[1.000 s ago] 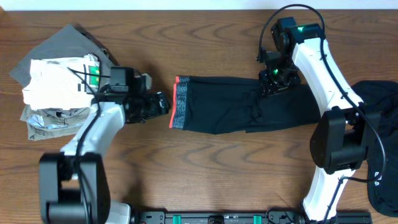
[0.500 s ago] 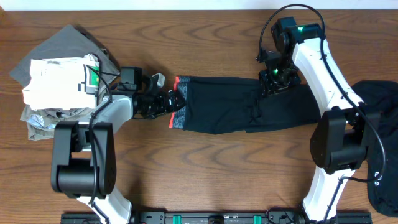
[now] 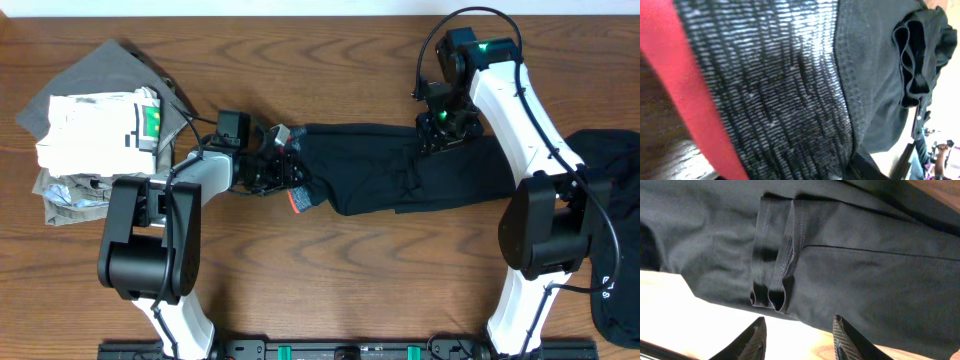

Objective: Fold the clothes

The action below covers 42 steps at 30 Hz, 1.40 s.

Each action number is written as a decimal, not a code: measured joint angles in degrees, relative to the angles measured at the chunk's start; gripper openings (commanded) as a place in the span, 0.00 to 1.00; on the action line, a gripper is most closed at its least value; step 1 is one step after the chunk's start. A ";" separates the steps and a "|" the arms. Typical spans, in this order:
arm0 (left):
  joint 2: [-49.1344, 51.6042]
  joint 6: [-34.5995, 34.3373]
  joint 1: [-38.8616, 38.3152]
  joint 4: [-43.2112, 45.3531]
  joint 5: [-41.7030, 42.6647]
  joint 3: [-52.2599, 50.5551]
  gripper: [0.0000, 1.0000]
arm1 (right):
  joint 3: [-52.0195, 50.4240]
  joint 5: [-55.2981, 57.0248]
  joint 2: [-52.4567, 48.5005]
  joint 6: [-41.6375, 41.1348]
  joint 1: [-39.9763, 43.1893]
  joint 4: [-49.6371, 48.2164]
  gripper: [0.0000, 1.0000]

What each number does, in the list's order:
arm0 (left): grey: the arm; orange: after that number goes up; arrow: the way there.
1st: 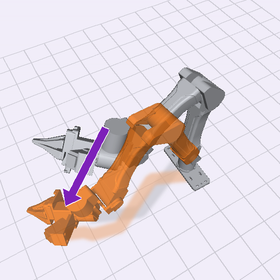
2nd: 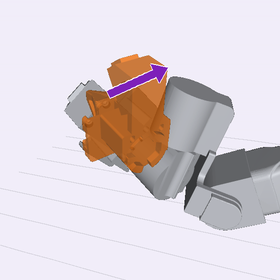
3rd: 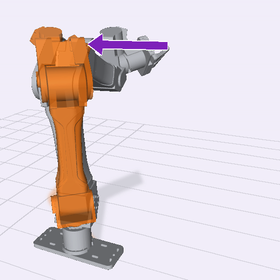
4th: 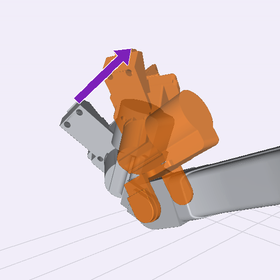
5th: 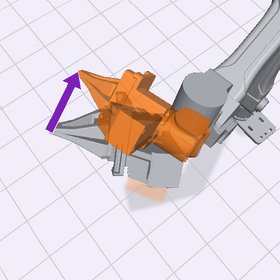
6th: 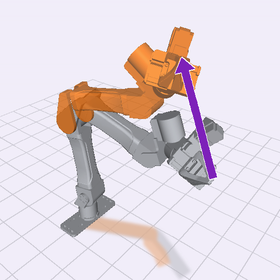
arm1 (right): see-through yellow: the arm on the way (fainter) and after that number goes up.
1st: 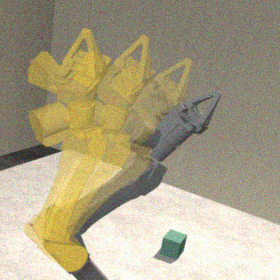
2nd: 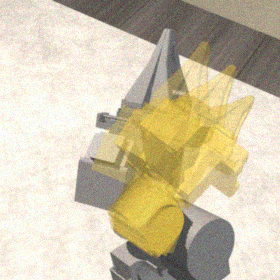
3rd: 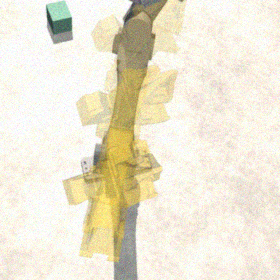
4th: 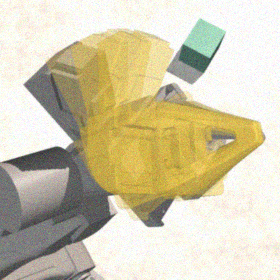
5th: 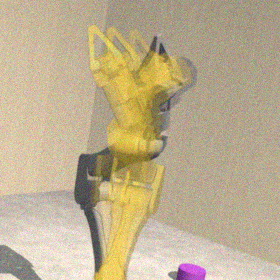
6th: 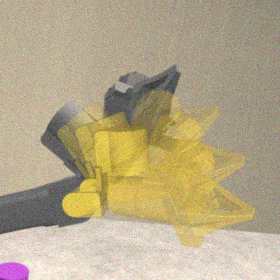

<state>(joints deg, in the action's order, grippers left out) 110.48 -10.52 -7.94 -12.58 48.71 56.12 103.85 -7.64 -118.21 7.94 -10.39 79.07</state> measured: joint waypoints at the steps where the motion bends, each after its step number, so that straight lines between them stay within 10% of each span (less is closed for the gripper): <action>1: 0.02 0.02 0.00 0.00 -0.02 0.00 0.41 | 0.00 0.00 0.00 0.00 0.00 0.00 0.42; 15: -2.40 0.02 5.25 -6.58 2.75 0.15 0.90 | -0.07 0.24 0.00 -0.02 0.00 0.17 0.42; 27: -11.72 -12.28 7.28 -29.53 2.80 -0.52 0.96 | -0.11 1.07 0.00 -0.02 0.00 0.13 0.42; 42: -11.85 -27.61 -9.66 -10.40 1.38 -5.03 0.97 | -0.11 1.07 0.00 -0.02 0.02 0.17 0.43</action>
<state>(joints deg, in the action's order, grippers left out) 98.63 -38.13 -17.61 -22.98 50.09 51.09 103.74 -6.57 -118.21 7.92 -10.37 79.24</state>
